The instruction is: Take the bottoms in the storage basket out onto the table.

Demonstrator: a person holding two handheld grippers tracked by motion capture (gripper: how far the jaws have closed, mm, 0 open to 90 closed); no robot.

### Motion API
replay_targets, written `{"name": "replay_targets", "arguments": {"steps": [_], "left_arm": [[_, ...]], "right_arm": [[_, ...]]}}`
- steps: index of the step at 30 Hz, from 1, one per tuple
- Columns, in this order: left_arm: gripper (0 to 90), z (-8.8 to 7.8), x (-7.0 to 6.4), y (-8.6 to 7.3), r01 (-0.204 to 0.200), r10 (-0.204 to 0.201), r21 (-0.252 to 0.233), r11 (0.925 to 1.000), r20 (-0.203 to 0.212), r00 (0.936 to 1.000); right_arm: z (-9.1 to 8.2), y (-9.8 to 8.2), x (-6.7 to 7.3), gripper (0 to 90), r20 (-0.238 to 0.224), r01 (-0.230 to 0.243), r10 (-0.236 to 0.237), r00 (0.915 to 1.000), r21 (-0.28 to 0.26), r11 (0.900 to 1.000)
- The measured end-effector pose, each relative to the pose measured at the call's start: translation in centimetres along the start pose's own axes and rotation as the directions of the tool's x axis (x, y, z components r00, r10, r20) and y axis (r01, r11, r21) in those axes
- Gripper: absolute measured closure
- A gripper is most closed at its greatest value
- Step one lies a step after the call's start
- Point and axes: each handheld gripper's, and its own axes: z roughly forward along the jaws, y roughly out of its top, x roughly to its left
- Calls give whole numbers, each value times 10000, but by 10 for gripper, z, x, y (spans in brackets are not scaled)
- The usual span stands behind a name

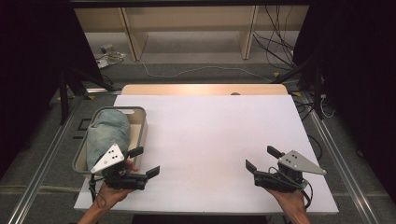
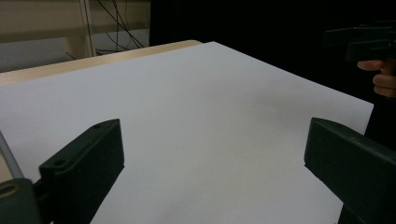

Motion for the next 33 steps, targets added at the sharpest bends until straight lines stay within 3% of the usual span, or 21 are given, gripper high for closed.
{"name": "replay_targets", "arguments": {"steps": [11, 16, 18, 22, 25, 33], "left_arm": [[45, 1, 0, 0, -23, 23, 13, 10000, -110, 9999], [46, 3, 1, 2, -90, 93, 69, 9999, -485, 9988], [47, 6, 2, 3, -352, 362, 131, 9993, -840, 9958], [49, 9, 3, 6, -200, 196, -40, 9998, -956, 9952], [50, 9, 3, 8, -369, 358, -70, 9993, -1203, 9921], [58, 6, 11, 15, -73, -38, -666, 9978, -1653, 9862]], "right_arm": [[-1, 1, 4, 121, -127, 96, -97, 9999, -51, 9999], [0, 1, 7, 124, -25, 210, -210, 9998, -12, 9998], [-1, 1, 7, 125, 20, 222, -222, 9998, -13, 9998], [-1, 2, 8, 125, 106, 317, -317, 9994, -27, 9995], [-1, 2, 8, 125, 102, 346, -346, 9993, 2, 9994], [-1, 2, 8, 126, 58, 355, -355, 9994, 3, 9994]]}}
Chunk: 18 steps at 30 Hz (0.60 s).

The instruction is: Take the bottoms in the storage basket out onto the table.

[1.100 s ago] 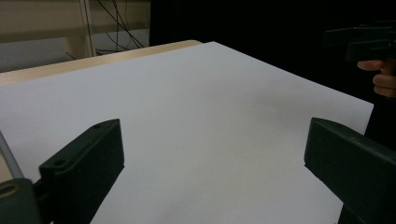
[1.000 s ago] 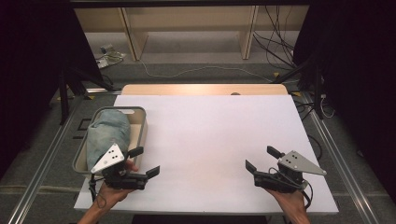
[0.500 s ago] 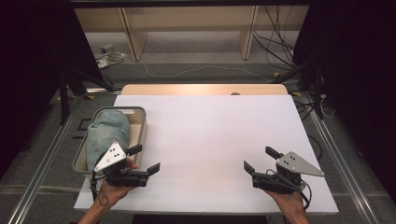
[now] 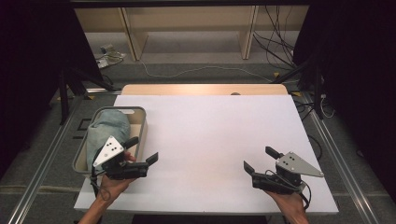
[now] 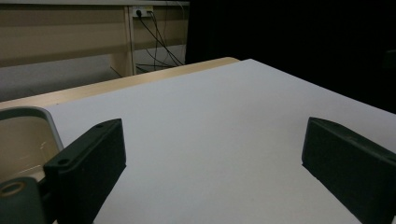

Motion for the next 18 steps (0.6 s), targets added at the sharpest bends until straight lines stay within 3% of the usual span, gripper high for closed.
{"name": "replay_targets", "arguments": {"steps": [4, 8, 15, 18], "left_arm": [[58, 3, 9, 3, 192, -192, -12, 9998, -415, 9990], [58, 9, 14, 4, 127, -108, 231, 9997, -804, 9967], [58, 15, 19, 8, 176, -133, 393, 9991, -1065, 9942], [58, 17, 23, 9, 349, -303, 461, 9983, -979, 9947]], "right_arm": [[1, 0, 0, 126, 19, 53, -53, 10000, 34, 10000], [1, 0, 0, 127, 53, 65, -65, 10000, 103, 9999], [2, -1, 0, 128, 32, 77, -77, 10000, 157, 9998], [2, -1, 0, 128, 29, 82, -82, 10000, 169, 9998]]}}
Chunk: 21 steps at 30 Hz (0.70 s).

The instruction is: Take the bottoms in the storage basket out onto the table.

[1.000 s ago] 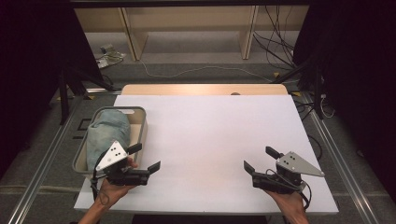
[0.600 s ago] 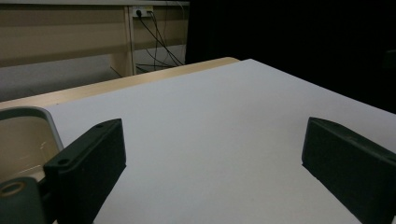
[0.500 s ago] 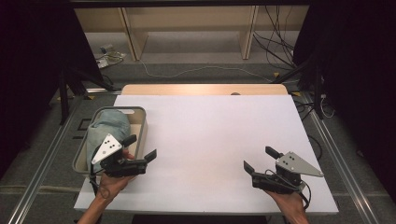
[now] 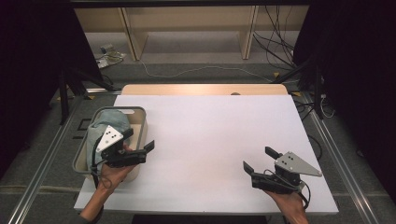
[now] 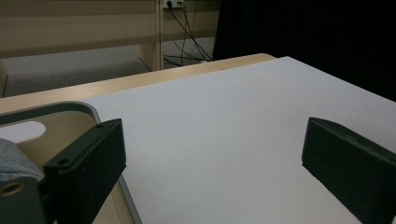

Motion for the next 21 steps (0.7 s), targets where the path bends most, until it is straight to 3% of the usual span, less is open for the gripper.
{"name": "replay_targets", "arguments": {"steps": [4, 11, 18, 21], "left_arm": [[67, 6, 10, 3, 276, -275, 35, 9996, -215, 9994], [72, 10, 17, 6, 493, -492, 0, 9988, -506, 9975], [72, 18, 24, 11, 289, -280, 95, 9995, -855, 9959], [75, 24, 31, 16, 595, -580, 129, 9981, -967, 9936]], "right_arm": [[0, 0, 0, 130, -56, -78, 78, 10000, -34, 10000], [0, 0, -1, 130, -12, -70, 70, 10000, -15, 10000], [0, -1, -2, 130, -17, -166, 166, 9999, -12, 9999], [1, -1, -2, 130, 8, -220, 220, 9998, 13, 9998]]}}
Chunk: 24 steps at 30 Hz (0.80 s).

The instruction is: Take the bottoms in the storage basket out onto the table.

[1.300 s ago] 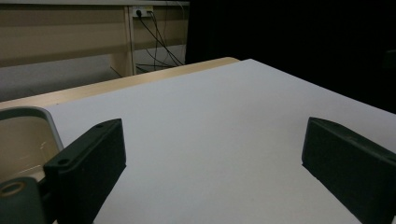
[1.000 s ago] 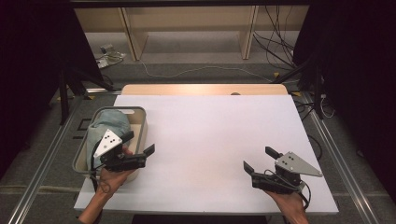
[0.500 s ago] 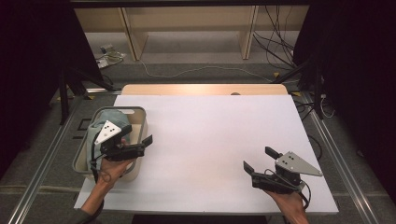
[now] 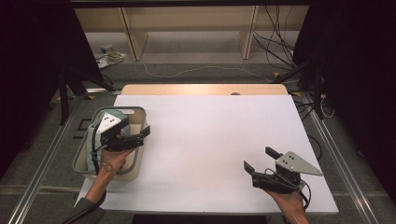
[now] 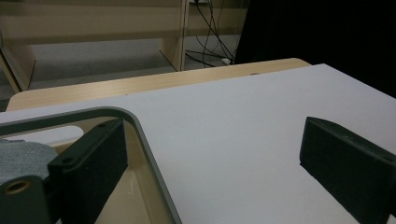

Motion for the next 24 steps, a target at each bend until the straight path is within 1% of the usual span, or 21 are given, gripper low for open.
{"name": "replay_targets", "arguments": {"steps": [2, 4, 5, 6, 7, 8, 9, 10, 11, 12, 13, 14, 15, 16, 17, 18, 20, 21, 22, 23, 24], "left_arm": [[75, 2, 1, 2, 100, -98, 133, 9999, -141, 9999], [75, 3, 2, 3, 147, -144, 162, 9998, -205, 9997], [78, 5, 5, 4, 190, -180, 229, 9996, -403, 9990], [79, 5, 7, 5, 131, -115, 329, 9994, -502, 9987], [80, 5, 7, 5, 131, -115, 329, 9994, -502, 9987], [80, 4, 10, 7, 48, 5, 676, 9977, -790, 9969], [84, 2, 13, 9, 158, -92, 707, 9974, -916, 9958], [94, 1, 16, 11, 199, -131, 745, 9970, -910, 9958], [94, 0, 20, 13, 197, -105, 833, 9963, -1100, 9939], [95, 0, 20, 13, 197, -105, 833, 9963, -1100, 9939], [95, -1, 22, 15, 245, -136, 794, 9965, -1346, 9908], [98, -4, 29, 17, 371, -249, 777, 9963, -1527, 9880], [100, -4, 29, 17, 371, -249, 777, 9963, -1527, 9880], [103, -6, 34, 19, 447, -255, 1051, 9935, -1772, 9838], [104, -6, 34, 19, 447, -255, 1051, 9935, -1772, 9838], [104, -7, 39, 20, 478, -227, 1250, 9910, -1945, 9806], [104, -8, 43, 21, 557, -247, 1451, 9878, -2067, 9781], [105, -8, 43, 21, 557, -247, 1451, 9878, -2067, 9781], [105, -9, 46, 21, 614, -285, 1542, 9861, -2075, 9778], [105, -10, 50, 20, 846, -509, 1709, 9817, -1928, 9799], [105, -11, 52, 19, 910, -556, 1814, 9792, -1914, 9799]], "right_arm": [[1, 0, 0, 130, -23, -13, 13, 10000, -9, 10000], [1, 0, 0, 130, -33, -22, 22, 10000, 22, 10000], [1, 0, 1, 130, -71, -19, 19, 10000, 44, 10000], [1, 0, 1, 130, -98, 7, -7, 10000, 52, 10000], [1, 0, 1, 130, -98, 7, -7, 10000, 52, 10000], [1, 1, 1, 130, -169, 20, -20, 9999, 48, 10000], [1, 1, 1, 130, -170, 18, -17, 9999, 45, 10000], [1, 1, 1, 130, -176, 18, -17, 9998, 49, 10000], [1, 1, 1, 130, -192, 13, -12, 9998, 66, 10000], [1, 1, 1, 130, -192, 13, -12, 9998, 66, 10000], [1, 1, 1, 130, -219, 2, 0, 9998, 72, 10000], [2, 0, 1, 130, -259, 2, 2, 9997, 155, 9999], [2, 0, 1, 130, -259, 2, 2, 9997, 155, 9999], [3, 0, 2, 130, -277, 36, -31, 9996, 187, 9998], [3, 0, 2, 130, -277, 36, -31, 9996, 187, 9998], [3, 0, 2, 131, -294, 49, -43, 9996, 191, 9998], [3, 0, 2, 132, -320, 40, -34, 9995, 212, 9998], [3, 0, 2, 132, -320, 40, -34, 9995, 212, 9998], [3, 0, 2, 132, -366, 67, -59, 9993, 233, 9997], [3, 0, 3, 133, -404, 67, -57, 9992, 255, 9997], [3, 0, 3, 133, -420, 72, -61, 9991, 274, 9996]]}}
